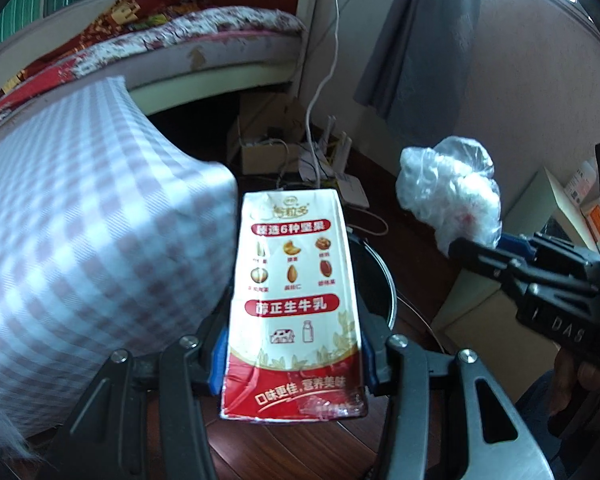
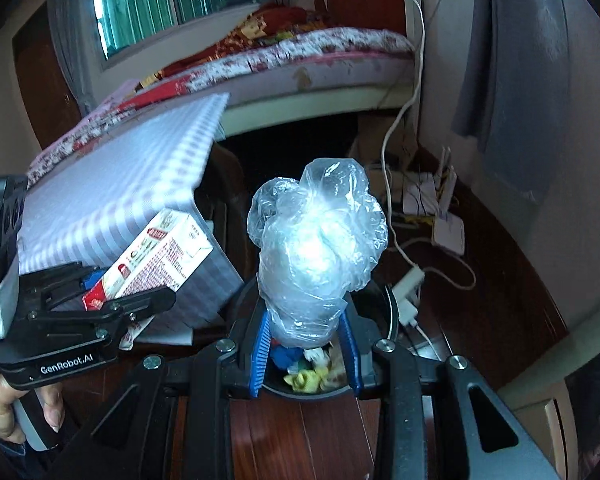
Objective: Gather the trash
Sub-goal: 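Carry the milk carton and clear plastic bag over the bucket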
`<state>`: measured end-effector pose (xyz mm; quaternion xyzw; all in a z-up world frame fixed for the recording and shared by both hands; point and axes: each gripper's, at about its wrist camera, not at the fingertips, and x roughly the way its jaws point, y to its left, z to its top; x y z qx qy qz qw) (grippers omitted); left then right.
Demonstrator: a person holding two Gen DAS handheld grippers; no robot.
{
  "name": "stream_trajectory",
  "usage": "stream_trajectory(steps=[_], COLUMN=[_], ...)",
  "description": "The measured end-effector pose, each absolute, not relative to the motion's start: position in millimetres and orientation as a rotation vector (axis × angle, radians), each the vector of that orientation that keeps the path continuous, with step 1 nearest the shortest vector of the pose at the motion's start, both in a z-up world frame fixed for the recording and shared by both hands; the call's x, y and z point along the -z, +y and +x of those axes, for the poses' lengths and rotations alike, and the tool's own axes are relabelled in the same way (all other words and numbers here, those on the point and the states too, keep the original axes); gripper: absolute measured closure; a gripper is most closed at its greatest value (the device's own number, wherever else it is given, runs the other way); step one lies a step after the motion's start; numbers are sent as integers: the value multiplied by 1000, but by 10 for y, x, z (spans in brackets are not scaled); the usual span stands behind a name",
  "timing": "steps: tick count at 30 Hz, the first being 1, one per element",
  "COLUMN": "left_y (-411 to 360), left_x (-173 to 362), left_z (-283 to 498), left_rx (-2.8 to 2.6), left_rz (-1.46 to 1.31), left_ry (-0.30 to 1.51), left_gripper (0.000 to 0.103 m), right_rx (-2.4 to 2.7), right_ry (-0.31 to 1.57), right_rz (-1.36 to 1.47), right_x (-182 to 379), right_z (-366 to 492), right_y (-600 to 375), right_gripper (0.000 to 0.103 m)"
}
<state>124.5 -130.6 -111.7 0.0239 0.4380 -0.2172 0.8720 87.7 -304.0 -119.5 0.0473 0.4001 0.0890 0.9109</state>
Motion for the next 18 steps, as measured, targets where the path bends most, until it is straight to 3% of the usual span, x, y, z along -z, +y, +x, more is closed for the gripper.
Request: stream_trajectory(steps=[18], left_y=[-1608], left_x=[1702], left_z=[1658], left_rx=[464], left_rz=[50], left_ry=[1065], left_gripper=[52], right_rx=[-220], right_ry=[1022], right_rz=[96], right_x=[2024], right_z=[1428], right_y=[-3192], right_gripper=[70])
